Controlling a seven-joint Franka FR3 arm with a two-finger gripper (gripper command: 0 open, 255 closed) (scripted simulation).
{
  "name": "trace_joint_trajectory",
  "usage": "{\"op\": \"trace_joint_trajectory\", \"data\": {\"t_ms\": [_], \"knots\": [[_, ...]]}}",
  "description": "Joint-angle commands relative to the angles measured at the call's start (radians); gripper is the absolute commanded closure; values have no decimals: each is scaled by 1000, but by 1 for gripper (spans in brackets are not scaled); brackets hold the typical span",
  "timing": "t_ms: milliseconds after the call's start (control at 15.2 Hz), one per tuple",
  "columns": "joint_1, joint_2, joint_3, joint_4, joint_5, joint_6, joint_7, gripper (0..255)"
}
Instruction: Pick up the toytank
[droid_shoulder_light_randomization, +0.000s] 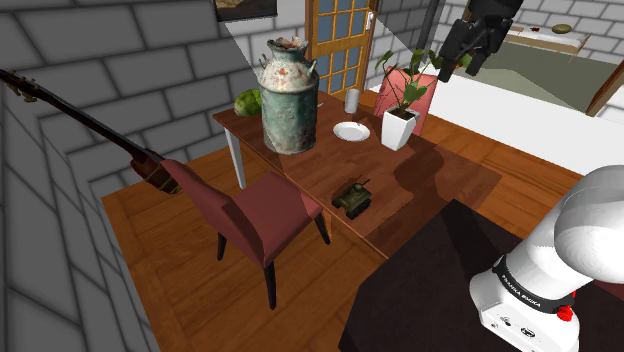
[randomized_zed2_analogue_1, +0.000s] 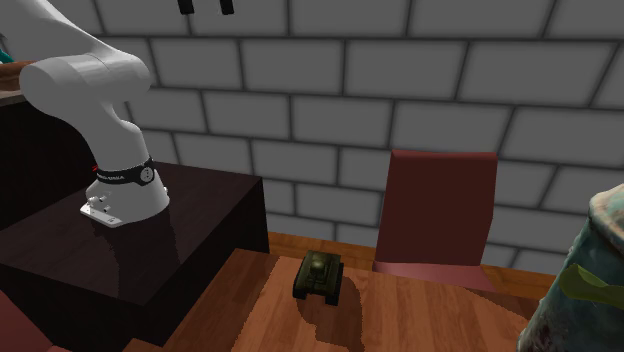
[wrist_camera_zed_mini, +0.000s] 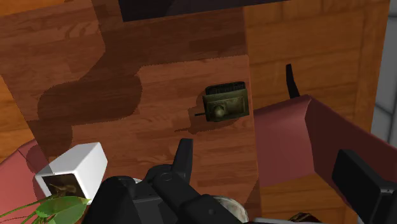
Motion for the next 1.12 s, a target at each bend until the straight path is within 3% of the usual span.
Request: {"op": "trace_joint_trajectory", "data": {"t_ms": [0, 528, 1056], "knots": [[0, 0, 0, 0, 0, 0, 0, 0], [-63, 128, 97, -157, 23, 272, 264, 0], [-134, 362, 186, -215, 11, 543, 539, 0]]}}
